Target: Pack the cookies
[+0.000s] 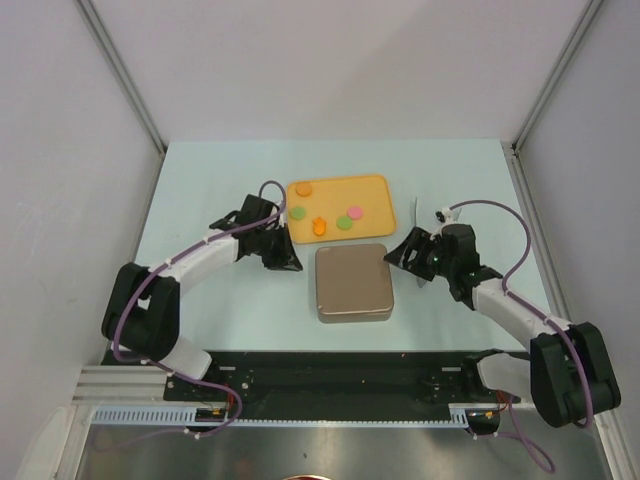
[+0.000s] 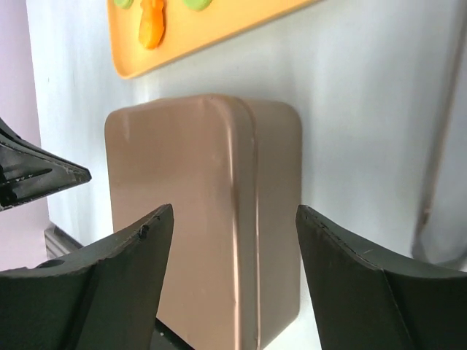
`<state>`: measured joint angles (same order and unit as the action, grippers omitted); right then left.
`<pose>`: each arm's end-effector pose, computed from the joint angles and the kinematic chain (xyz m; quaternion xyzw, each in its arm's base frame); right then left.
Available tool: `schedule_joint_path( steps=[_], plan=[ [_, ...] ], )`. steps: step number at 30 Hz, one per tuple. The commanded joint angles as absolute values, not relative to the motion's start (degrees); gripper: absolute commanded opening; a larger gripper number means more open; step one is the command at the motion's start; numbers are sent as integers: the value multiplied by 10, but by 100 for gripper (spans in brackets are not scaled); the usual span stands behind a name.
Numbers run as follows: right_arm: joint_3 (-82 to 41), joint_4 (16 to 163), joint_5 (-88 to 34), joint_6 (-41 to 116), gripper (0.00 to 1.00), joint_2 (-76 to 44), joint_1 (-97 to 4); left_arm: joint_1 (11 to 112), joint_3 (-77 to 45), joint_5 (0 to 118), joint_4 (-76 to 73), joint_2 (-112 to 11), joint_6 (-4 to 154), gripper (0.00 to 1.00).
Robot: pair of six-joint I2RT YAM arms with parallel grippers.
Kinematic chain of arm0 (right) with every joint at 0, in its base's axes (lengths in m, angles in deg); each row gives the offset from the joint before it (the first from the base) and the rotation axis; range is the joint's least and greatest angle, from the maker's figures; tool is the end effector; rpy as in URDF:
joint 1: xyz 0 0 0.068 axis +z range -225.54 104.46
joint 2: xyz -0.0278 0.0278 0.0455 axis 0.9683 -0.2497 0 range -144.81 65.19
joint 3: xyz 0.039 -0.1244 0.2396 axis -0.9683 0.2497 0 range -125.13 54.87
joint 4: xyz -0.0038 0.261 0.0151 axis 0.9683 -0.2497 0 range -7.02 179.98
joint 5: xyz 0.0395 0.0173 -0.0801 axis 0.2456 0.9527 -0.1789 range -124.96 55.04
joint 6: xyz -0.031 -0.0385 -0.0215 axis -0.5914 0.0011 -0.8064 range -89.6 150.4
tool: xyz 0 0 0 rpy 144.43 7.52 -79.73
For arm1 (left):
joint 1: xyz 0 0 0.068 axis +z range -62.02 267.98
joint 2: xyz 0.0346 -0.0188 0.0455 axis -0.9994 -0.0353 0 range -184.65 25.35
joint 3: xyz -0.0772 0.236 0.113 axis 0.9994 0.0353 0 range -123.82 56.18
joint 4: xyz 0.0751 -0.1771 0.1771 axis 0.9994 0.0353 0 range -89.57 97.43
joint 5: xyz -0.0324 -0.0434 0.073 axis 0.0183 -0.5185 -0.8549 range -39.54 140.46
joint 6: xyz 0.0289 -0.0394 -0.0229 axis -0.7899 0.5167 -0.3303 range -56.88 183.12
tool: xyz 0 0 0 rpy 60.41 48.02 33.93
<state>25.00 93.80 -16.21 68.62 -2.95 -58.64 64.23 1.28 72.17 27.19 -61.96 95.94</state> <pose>0.2265 0.0807 0.1929 0.0869 0.8720 0.3405 0.3409 0.2706 -0.1334 0.2046 -0.0250 0.9478 -0.2835 0.1438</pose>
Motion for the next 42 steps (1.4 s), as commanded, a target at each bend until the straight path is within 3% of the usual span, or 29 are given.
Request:
schedule_joint_path(
  steps=[1,4,5,10,17,24,30,33,35,37,42],
  plan=[
    [239,917,-167,671,72,16,-591,653,6,718,270,-594,939,13],
    [236,938,-148,684,58,40,-563,653,12,726,253,-589,944,14],
    [234,944,-146,687,49,43,-553,653,14,730,250,-589,949,13],
    [218,982,-136,698,29,16,-488,652,21,752,221,-581,962,14],
    [218,989,-117,692,22,-94,-480,652,24,759,220,-575,960,13],
    [230,1015,-107,690,24,-145,-484,652,32,766,213,-575,961,13],
    [228,1025,-109,695,33,-104,-481,652,25,770,213,-573,960,14],
    [213,1016,-116,697,46,-64,-477,652,20,769,213,-568,959,14],
    [192,997,-119,696,60,-43,-473,652,13,767,215,-564,957,15],
    [172,974,-129,692,76,-12,-468,652,11,765,217,-559,957,20],
    [146,905,-209,654,99,65,-450,652,12,755,217,-539,955,40]
  ],
)
